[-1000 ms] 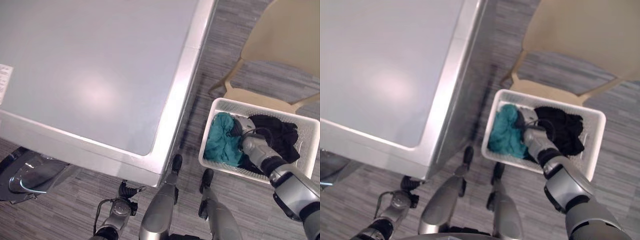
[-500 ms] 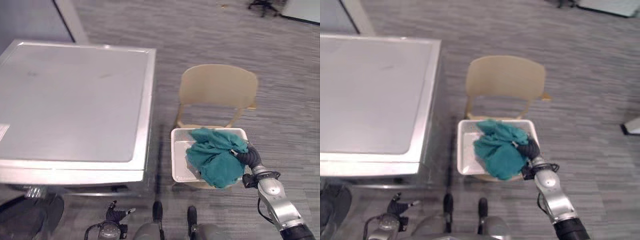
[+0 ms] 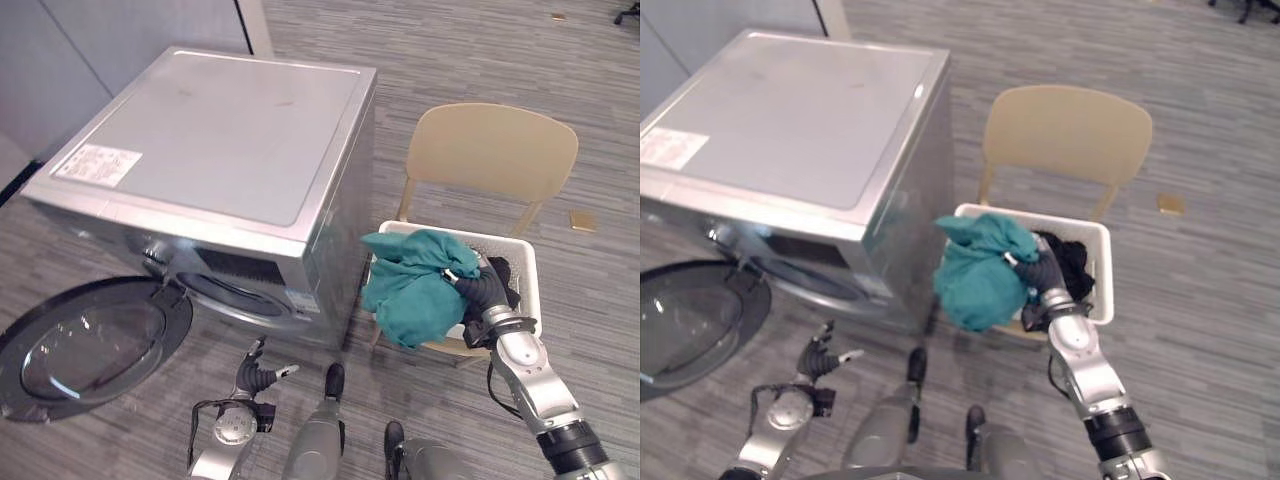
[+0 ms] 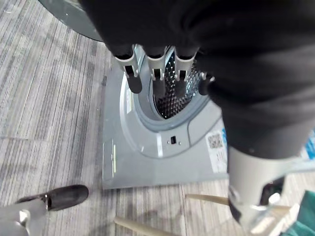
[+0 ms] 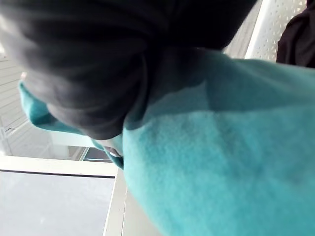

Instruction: Grab the laundry basket,head to the washer,open it,put in the laundry and shut it.

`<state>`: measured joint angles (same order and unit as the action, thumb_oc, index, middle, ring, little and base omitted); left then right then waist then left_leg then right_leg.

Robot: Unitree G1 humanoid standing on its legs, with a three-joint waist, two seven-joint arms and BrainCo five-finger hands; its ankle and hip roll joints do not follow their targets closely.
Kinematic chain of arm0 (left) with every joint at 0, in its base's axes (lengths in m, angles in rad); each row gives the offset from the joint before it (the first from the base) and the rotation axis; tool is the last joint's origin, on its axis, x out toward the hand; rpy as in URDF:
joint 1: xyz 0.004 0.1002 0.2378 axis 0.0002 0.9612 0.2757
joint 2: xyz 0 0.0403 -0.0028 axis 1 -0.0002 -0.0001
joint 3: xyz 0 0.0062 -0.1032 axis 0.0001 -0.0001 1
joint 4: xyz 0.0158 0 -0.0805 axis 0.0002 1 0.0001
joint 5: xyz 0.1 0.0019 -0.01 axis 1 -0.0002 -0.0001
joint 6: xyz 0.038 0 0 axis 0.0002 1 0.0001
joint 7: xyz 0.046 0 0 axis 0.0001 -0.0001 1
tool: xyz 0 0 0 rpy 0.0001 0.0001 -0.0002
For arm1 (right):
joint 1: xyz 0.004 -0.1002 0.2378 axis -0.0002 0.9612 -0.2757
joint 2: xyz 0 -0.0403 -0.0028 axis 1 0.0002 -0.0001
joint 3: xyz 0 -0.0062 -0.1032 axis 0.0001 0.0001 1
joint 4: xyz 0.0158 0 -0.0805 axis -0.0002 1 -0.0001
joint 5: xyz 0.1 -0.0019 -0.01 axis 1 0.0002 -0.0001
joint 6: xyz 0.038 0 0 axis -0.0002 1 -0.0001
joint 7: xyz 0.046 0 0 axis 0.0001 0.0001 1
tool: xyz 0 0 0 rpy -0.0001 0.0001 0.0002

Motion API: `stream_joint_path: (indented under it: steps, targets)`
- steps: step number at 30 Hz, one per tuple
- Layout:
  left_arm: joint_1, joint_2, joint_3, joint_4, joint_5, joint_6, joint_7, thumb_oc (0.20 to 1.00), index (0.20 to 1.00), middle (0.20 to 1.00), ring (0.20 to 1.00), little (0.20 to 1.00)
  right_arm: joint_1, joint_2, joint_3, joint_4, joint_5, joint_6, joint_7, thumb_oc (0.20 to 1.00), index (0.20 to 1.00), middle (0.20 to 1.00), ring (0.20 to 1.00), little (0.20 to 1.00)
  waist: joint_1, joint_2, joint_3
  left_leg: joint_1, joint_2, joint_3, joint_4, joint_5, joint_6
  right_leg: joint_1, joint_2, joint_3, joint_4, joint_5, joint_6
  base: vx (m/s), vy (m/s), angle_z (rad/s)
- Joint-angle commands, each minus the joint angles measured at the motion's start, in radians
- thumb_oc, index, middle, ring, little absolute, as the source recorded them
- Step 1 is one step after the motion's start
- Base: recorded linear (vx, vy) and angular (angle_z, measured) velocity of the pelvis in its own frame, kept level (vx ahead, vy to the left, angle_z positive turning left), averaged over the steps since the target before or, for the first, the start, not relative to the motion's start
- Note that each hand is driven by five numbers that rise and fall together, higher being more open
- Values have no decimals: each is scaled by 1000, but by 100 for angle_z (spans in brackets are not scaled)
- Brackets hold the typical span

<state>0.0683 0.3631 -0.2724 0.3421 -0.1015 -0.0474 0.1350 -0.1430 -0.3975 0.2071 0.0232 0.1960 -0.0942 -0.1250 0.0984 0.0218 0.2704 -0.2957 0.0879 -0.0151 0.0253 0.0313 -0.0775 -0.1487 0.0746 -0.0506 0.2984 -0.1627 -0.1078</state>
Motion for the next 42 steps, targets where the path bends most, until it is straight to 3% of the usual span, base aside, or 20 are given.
stream_joint_path:
  steps: [1,2,4,6,9,10,18,19,20,21,22,26,31,34,36,37,42]
  targets:
    - [-111,40,-48,-132,79,-107,3,1000,1000,1000,1000,1000,-94,11,10,-111,-22,-104,-7,200,200,200,200,200,-19,-63,-23,61,-90,31,145,-44,25,153,-70,-2,-214,-23,142,-241,-47,66]
    - [-111,40,-48,-132,79,-107,3,1000,1000,1000,1000,1000,-95,11,9,-111,-22,-104,-7,200,200,200,200,200,-20,-62,-23,58,-89,29,146,-42,25,152,-69,-4,-216,-20,141,-120,-28,24]
    - [-158,55,-89,-185,92,-124,2,1000,1000,1000,1000,1000,-115,14,33,-126,-19,-109,1,200,200,200,200,200,-42,-77,-45,133,-70,46,167,-107,25,145,-88,-35,-239,-10,146,-67,11,58]
    - [-227,41,-167,-217,127,-127,10,1000,1000,1000,1000,1000,-152,39,83,-144,17,-107,20,200,200,200,200,200,-80,-70,-99,216,-42,83,61,-95,23,142,-85,-77,-277,8,160,15,79,76]
    - [-282,18,-210,-199,145,-123,22,1000,1000,1000,1000,1000,-165,48,109,-147,44,-110,26,200,200,200,200,200,-93,-68,-118,236,-55,77,-11,-75,22,148,-87,-86,-291,25,167,18,91,69]
    - [-341,10,-265,-223,169,-128,24,1000,1000,1000,1000,1000,-193,57,147,-159,53,-107,32,200,200,200,200,200,-102,-67,-137,262,-65,74,-64,-68,24,152,-89,-93,-300,34,173,13,117,3]
    - [-484,-51,-396,-180,190,-130,47,1000,1000,1000,1000,1000,-290,137,278,-112,129,-98,34,200,200,200,200,200,-104,-73,-162,306,-75,80,-113,-61,32,169,-95,-72,-302,41,185,8,78,1]
    - [-526,-72,-425,-148,205,-125,59,247,247,247,247,247,-304,171,315,-95,185,-97,46,200,200,200,200,200,-103,-74,-167,310,-77,83,-113,-62,34,172,-98,-67,-298,40,187,7,62,-2]
    - [-542,-83,-433,-131,210,-124,71,200,200,200,200,200,-307,189,343,-85,213,-94,58,200,200,200,200,200,-103,-75,-168,313,-78,84,-113,-62,36,174,-99,-67,-297,40,189,15,50,-4]
    - [-547,-87,-433,-118,211,-124,82,200,200,200,200,200,-307,197,363,-82,229,-93,70,416,416,416,416,416,-102,-75,-169,315,-80,84,-113,-63,38,175,-101,-65,-295,40,189,9,27,-8]
    - [-548,-85,-424,-112,213,-122,99,200,200,200,200,200,-297,193,386,-85,247,-82,82,1000,1000,1000,1000,1000,-101,-75,-170,319,-81,84,-113,-65,40,178,-102,-62,-291,38,190,10,19,-7]
    - [-525,-70,-399,-117,212,-120,111,200,200,200,200,200,-281,174,396,-96,241,-72,97,1000,1000,1000,1000,1000,-98,-75,-173,324,-82,86,-113,-66,42,183,-104,-61,-289,37,190,19,8,-4]
    - [-402,-18,-283,-142,178,-111,126,200,200,200,200,200,-220,86,344,-152,129,-66,97,1000,1000,1000,1000,1000,-90,-75,-179,332,-83,83,-113,-65,44,194,-107,-63,-287,34,191,33,-6,1]
    - [-240,32,-137,-198,119,-118,112,200,200,200,200,200,-97,-19,219,-209,-38,-69,79,1000,1000,1000,1000,1000,-85,-74,-184,337,-85,78,-112,-66,45,202,-108,-64,-289,30,192,40,-28,1]
    - [-203,41,-106,-206,113,-119,109,200,200,200,200,200,-59,-44,184,-217,-75,-68,73,1000,1000,1000,1000,1000,-85,-73,-185,338,-84,76,-112,-66,46,203,-109,-64,-289,29,192,22,-21,0]
    - [-82,64,3,-211,98,-121,89,200,200,200,200,200,73,-102,77,-207,-159,-70,73,1000,1000,1000,1000,1000,-83,-70,-183,339,-84,71,-109,-66,46,204,-109,-67,-287,27,193,44,-44,2]
    - [64,47,146,-124,13,-99,35,200,200,200,200,200,218,-141,-25,-65,-299,-31,67,1000,1000,1000,1000,1000,-76,-68,-169,331,-81,59,-83,-68,47,204,-109,-77,-279,18,191,13,-47,0]
